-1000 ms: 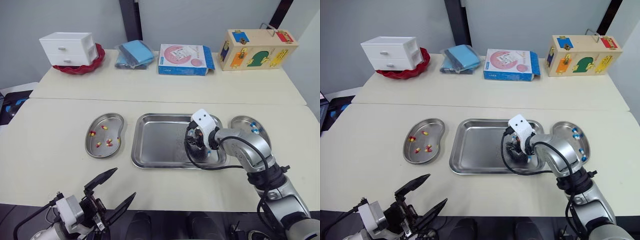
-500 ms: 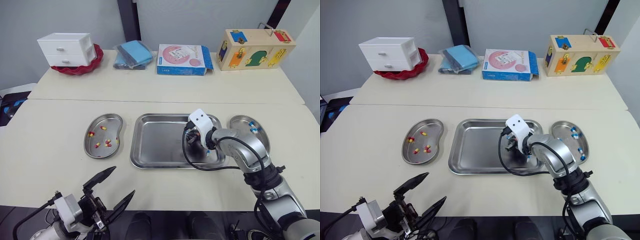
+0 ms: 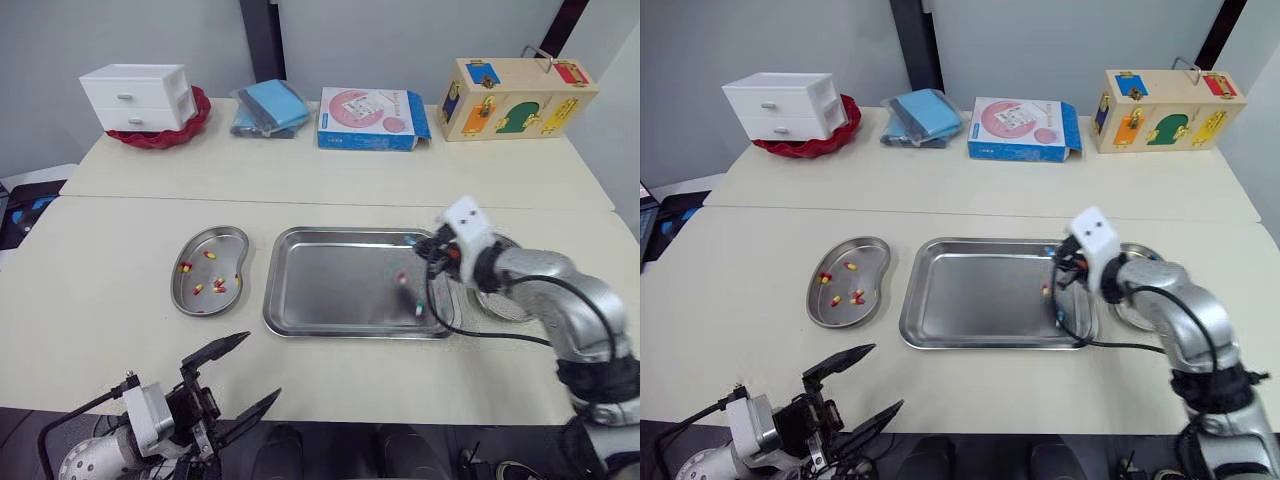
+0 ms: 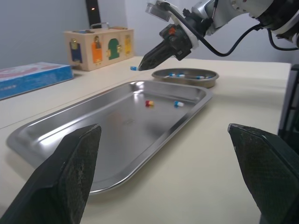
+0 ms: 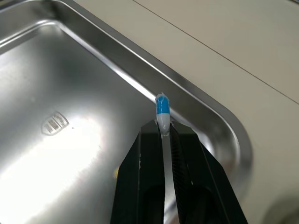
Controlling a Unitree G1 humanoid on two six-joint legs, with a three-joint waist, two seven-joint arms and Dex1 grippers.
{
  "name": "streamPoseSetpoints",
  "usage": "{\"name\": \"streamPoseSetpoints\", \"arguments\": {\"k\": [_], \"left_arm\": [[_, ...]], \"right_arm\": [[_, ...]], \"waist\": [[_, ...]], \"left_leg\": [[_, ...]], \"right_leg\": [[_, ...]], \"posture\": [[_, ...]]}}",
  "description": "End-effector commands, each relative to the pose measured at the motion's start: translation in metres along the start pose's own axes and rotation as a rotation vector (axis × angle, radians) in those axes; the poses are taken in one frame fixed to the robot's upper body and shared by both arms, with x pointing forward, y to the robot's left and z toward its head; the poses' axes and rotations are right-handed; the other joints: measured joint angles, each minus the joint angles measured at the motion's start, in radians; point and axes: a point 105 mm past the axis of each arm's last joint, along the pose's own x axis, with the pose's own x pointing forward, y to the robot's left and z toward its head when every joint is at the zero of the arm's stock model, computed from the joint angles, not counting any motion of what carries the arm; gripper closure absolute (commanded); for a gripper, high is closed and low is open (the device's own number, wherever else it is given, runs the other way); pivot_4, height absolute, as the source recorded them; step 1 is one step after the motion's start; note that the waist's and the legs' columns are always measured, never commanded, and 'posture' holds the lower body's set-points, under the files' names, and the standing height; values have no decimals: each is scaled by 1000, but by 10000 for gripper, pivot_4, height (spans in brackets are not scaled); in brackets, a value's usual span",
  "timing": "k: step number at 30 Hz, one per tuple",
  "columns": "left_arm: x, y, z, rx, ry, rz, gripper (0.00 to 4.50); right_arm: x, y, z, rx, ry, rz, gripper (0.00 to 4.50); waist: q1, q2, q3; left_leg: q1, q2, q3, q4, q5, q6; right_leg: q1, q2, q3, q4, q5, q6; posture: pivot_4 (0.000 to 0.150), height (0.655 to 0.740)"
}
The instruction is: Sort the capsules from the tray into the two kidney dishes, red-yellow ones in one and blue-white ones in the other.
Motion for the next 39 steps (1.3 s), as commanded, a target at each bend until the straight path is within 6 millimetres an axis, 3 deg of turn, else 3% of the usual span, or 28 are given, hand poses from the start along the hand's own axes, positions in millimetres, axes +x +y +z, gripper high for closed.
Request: {"name": "streamPoseSetpoints", "arguments": {"k": [1, 8, 19, 35, 39], "left_arm": [[11, -7, 4, -17, -61, -70, 0], [19, -7, 0, -35, -76, -156, 0], [28, 1, 6, -30, -87, -157, 0], [33, 4, 11, -26, -74, -126, 0], [32, 4, 11, -25, -73, -125, 0]], "right_arm": [[-37, -29, -11, -19, 4, -92, 44899], [-70, -56, -39, 8, 95, -225, 44899], [-69, -53, -45, 31, 107, -228, 44899], [-64, -49, -44, 34, 101, -195, 93], [-64, -48, -44, 34, 100, -190, 93]], "waist": [[5, 0, 0], [-12, 1, -1], [-13, 1, -1], [-12, 1, -1], [-12, 1, -1]], "left_leg": [[0, 0, 0, 0, 0, 0], [4, 0, 3, 0, 0, 0], [3, 0, 3, 1, 0, 0], [3, 0, 3, 1, 0, 0], [3, 0, 3, 1, 0, 0]], "right_leg": [[1, 0, 0, -1, 0, 0], [2, 1, 3, 3, 0, 0], [2, 1, 4, 3, 0, 0], [2, 1, 3, 3, 0, 0], [2, 1, 3, 3, 0, 0]], "posture": [[1500, 7400], [1500, 7400], [1500, 7400], [1500, 7400], [1500, 7400]]}}
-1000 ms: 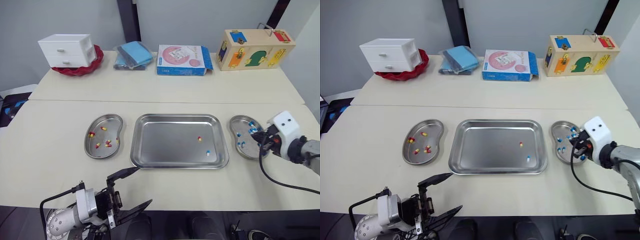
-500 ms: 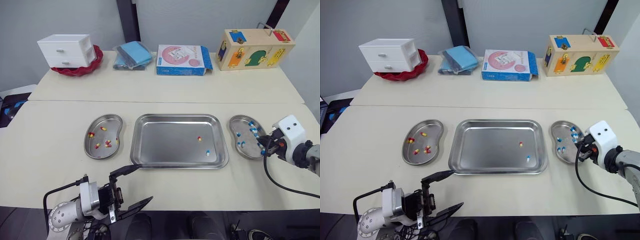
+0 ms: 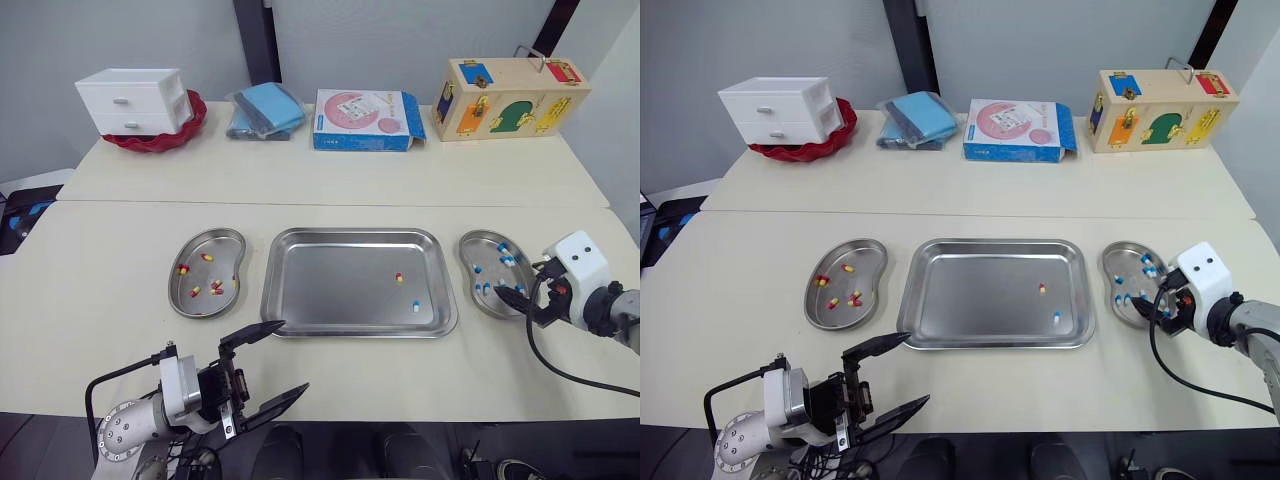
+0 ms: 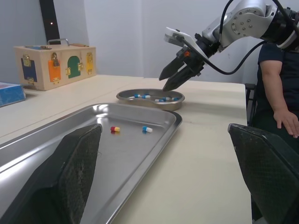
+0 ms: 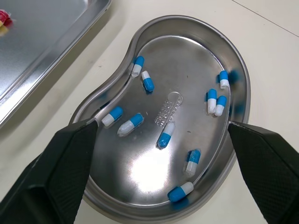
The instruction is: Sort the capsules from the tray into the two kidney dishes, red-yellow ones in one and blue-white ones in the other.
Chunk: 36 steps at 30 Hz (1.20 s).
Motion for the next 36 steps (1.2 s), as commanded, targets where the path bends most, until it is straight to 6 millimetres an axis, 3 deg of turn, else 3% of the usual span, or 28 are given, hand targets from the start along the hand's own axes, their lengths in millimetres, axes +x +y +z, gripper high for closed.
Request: {"name": "streamPoseSetpoints", "arguments": {"k": [1, 9, 14, 18, 22, 28, 36], "left_arm": [[0, -1, 5, 20, -5, -11, 0], [-12, 8, -3, 26, 106, 83, 0], [-43, 30, -15, 11, 347, 214, 0], [-78, 67, 0, 52, 497, 398, 0], [-129, 104, 18, 89, 669, 570, 0], [-192, 134, 43, 103, 876, 726, 0], [-207, 143, 52, 106, 944, 746, 0]], "right_arm": [[-3, 0, 11, -23, -45, 4, 93], [-15, -1, 7, -84, -116, 33, 93], [-29, 7, 2, -140, -226, 176, 93], [-44, 1, -13, -147, -265, 302, 93], [-50, -5, -36, -175, -189, 374, 93], [-50, -22, -60, -218, -85, 372, 93], [-48, -29, -67, -175, -89, 350, 93]], "waist": [[0, 0, 0], [2, 0, 0], [3, 0, 0], [3, -1, 1], [4, -1, 1], [-8, -1, 1], [-8, 0, 2]], "left_leg": [[0, 0, 0, 0, 0, 0], [0, 0, 0, 0, 0, 0], [1, 0, -1, 0, 0, 0], [3, 0, -1, 0, 0, 0], [6, 0, -1, -1, 0, 0], [8, 0, 0, -1, 0, 0], [8, 0, 1, -2, 0, 0]], "right_leg": [[0, 0, 0, 0, 0, 0], [0, 0, 0, 0, 0, 0], [1, 0, -1, 0, 0, 0], [4, 0, -1, -1, 0, 0], [7, 0, -2, -2, 0, 0], [7, 0, -1, -2, 0, 0], [7, 0, 0, -2, 0, 0]], "posture": [[1500, 7400], [1500, 7400], [1500, 7400], [1500, 7400], [1500, 7400], [1500, 7400], [1500, 7400]]}}
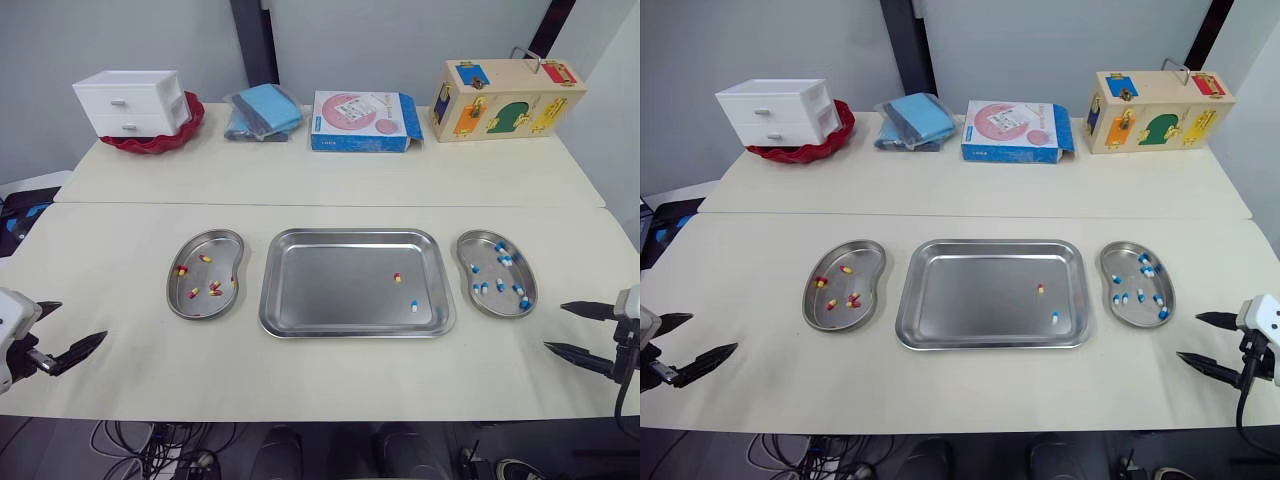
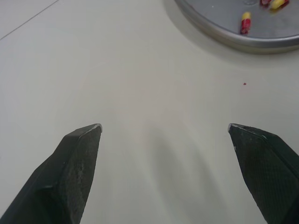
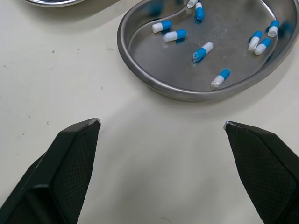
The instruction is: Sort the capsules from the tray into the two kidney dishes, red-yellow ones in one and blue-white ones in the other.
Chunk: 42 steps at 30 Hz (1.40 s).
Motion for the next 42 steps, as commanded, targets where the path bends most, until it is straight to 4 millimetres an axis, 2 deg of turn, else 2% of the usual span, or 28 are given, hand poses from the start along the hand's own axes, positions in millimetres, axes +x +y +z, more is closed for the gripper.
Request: {"name": "streamPoseSetpoints", "arguments": {"k": [1, 8, 13, 17, 21, 24, 28, 31, 35, 38, 42], "left_arm": [[-5, 10, 8, 26, -8, 27, 0], [5, 4, 13, 38, -15, -9, 0], [17, -5, 16, 48, -27, -62, 0], [34, -20, 37, 64, -84, -141, 0], [52, -43, 65, 92, -155, -245, 0], [65, -64, 86, 122, -216, -326, 0], [82, -104, 116, 163, -313, -469, 0], [93, -131, 133, 183, -374, -570, 0], [105, -151, 151, 210, -440, -645, 0], [120, -178, 173, 259, -511, -733, 0], [136, -202, 188, 330, -551, -791, 0]], "right_arm": [[-5, -3, 5, -25, -11, -11, 93], [-5, 4, 8, -5, -69, -20, 93], [2, 29, 12, 34, -111, 59, 93], [15, 55, 33, 16, -278, 95, 93], [18, 75, 52, 20, -544, -7, 93], [24, 94, 47, 43, -533, 27, 93], [31, 109, 46, 47, -557, 32, 93], [34, 115, 45, 49, -569, 30, 93], [39, 121, 45, 54, -569, 25, 93], [43, 122, 46, 56, -580, -5, 93], [46, 128, 47, 67, -581, -24, 93]], "waist": [[0, 0, 0], [1, 0, 0], [1, 0, 0], [3, 0, 0], [10, 0, 0], [13, 0, 0], [21, 1, 0], [20, 1, 0], [23, 1, 0], [28, 1, -1], [29, 1, -1]], "left_leg": [[0, 0, 0, 0, 0, 0], [0, 0, 0, 0, 0, 0], [0, 0, 0, 0, 0, 0], [0, 0, -1, 0, 0, 0], [-1, 0, -3, 0, 0, 0], [-2, 0, -2, 1, 0, 0], [-1, 0, -3, 1, 0, 0], [-1, 0, -2, 1, 0, 0], [-1, 0, -2, 2, 0, 0], [-1, 0, -3, 2, 0, 0], [-1, -1, -4, 5, 0, 0]], "right_leg": [[0, 0, 0, 0, 0, 0], [0, 0, 0, 0, 0, 0], [0, 0, 0, 0, 0, 0], [1, 0, -1, 1, 0, 0], [1, 0, -2, 1, 0, 0], [1, 0, -2, 1, 0, 0], [1, 0, -2, 2, 0, 0], [1, 0, -2, 2, 0, 0], [1, 0, -2, 3, 0, 0], [1, 1, -2, 3, 0, 0], [4, 0, -3, 3, 0, 0]], "posture": [[1500, 7400], [1500, 7400], [1500, 7400], [1500, 7400], [1500, 7400], [1500, 7400], [1500, 7400], [1500, 7400], [1500, 7400], [1500, 7400], [1500, 7400]]}}
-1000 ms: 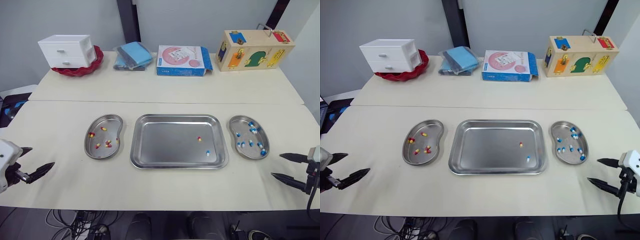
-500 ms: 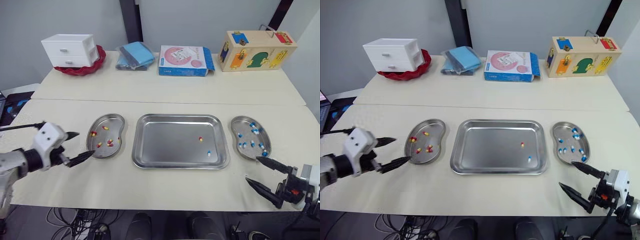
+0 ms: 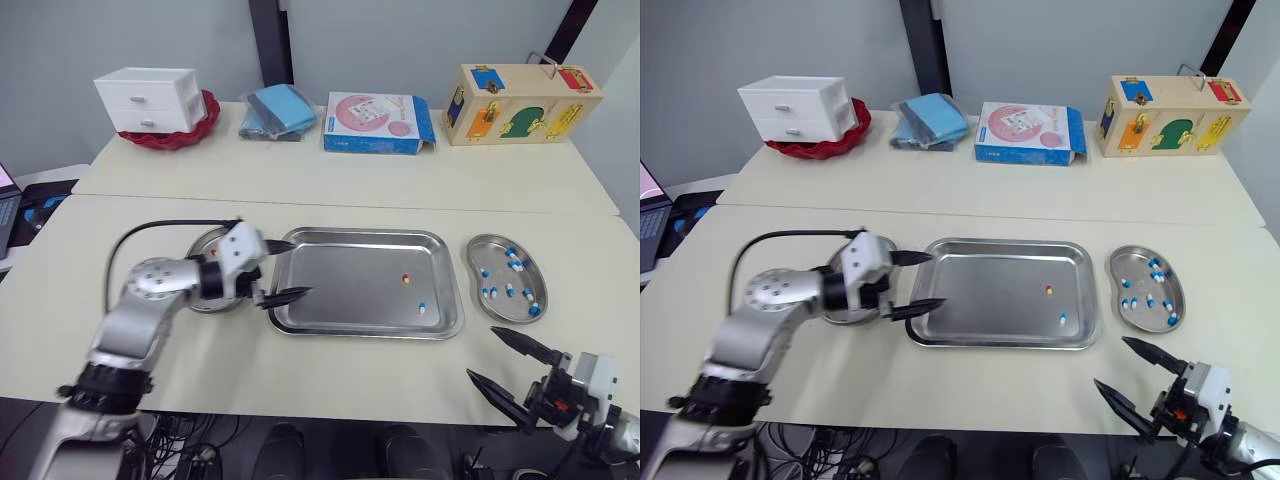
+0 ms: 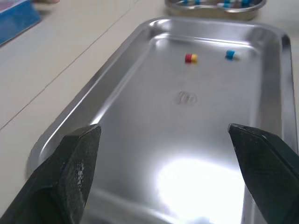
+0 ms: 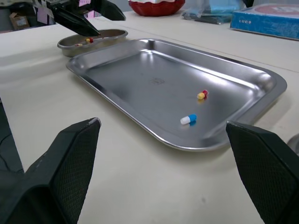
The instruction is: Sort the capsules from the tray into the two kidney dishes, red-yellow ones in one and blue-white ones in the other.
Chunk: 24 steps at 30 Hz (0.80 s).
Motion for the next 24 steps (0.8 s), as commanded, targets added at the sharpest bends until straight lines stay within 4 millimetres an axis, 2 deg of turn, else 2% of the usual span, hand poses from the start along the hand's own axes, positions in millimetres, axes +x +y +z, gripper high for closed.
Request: {"name": "streamPoseSetpoints", "arguments": {"k": [1, 10, 17, 20, 24], "left_arm": [[20, 1, 7, 87, -11, -44, 0], [76, 2, 18, 150, -81, -147, 0], [106, -5, 20, 161, -84, -229, 0], [126, -7, 22, 174, -67, -254, 0], [138, -9, 21, 172, -52, -257, 0]], "right_arm": [[1, 5, 7, -28, -18, -23, 93], [-1, 13, 10, -39, -46, -119, 93], [1, 14, 11, -50, -65, -150, 93], [2, 12, 12, -60, -70, -169, 93], [5, 15, 13, -58, -73, -173, 93]], "waist": [[-1, 0, 0], [-4, 0, 0], [-4, 0, 0], [-4, 0, 0], [-4, 0, 0]], "left_leg": [[0, 0, 0, 0, 0, 0], [0, 0, -1, 1, 0, 0], [0, -1, -1, 1, 0, 0], [0, -1, -1, 1, 0, 0], [-1, -1, -1, 2, 0, 0]], "right_leg": [[0, 0, 0, 0, 0, 0], [0, 0, -1, 1, 0, 0], [0, 0, -1, 1, 0, 0], [1, 0, -1, 1, 0, 0], [1, 0, -1, 0, 0, 0]], "posture": [[1500, 7400], [1500, 7400], [1500, 7400], [1500, 7400], [1500, 7400]]}}
